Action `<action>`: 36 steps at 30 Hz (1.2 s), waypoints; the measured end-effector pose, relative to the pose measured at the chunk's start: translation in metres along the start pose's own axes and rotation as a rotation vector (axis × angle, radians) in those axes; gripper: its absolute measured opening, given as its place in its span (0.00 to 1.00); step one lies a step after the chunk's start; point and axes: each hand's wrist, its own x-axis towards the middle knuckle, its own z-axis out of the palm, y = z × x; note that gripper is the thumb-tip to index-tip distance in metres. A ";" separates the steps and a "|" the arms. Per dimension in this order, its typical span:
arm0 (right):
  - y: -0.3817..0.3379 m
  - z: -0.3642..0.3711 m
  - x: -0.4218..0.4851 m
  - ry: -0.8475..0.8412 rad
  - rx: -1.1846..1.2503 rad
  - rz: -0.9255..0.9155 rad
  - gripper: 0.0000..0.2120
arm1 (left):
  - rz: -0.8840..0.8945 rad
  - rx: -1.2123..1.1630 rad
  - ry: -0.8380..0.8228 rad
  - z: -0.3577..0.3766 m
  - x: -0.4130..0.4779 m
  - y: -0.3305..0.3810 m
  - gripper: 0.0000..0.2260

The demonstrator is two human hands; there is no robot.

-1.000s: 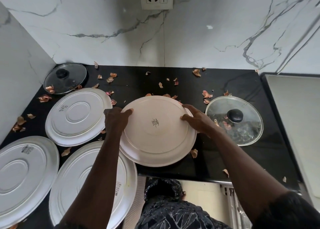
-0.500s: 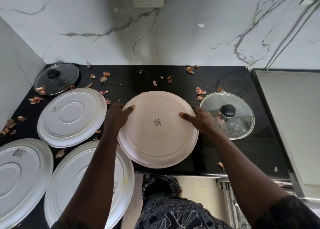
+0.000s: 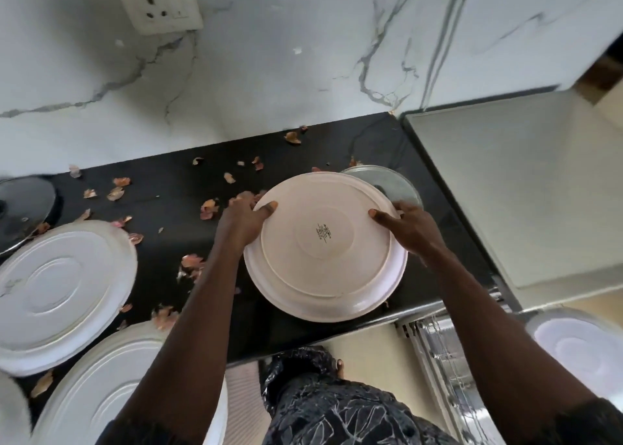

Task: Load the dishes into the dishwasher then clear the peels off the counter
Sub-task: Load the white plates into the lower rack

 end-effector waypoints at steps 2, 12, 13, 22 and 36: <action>0.022 -0.023 -0.008 0.076 0.028 0.040 0.29 | 0.034 0.065 -0.046 0.025 0.005 0.027 0.26; 0.130 -0.124 -0.084 0.416 0.172 0.262 0.38 | 0.280 0.152 -0.247 0.160 -0.013 0.155 0.24; 0.143 -0.131 -0.093 0.459 0.186 0.288 0.39 | 0.298 0.183 -0.259 0.175 -0.021 0.167 0.25; 0.267 -0.204 -0.174 0.751 0.381 0.422 0.31 | 0.600 0.373 -0.433 0.301 -0.115 0.269 0.22; 0.512 -0.270 -0.302 0.976 0.435 0.761 0.30 | 0.909 0.556 -0.743 0.553 -0.285 0.355 0.16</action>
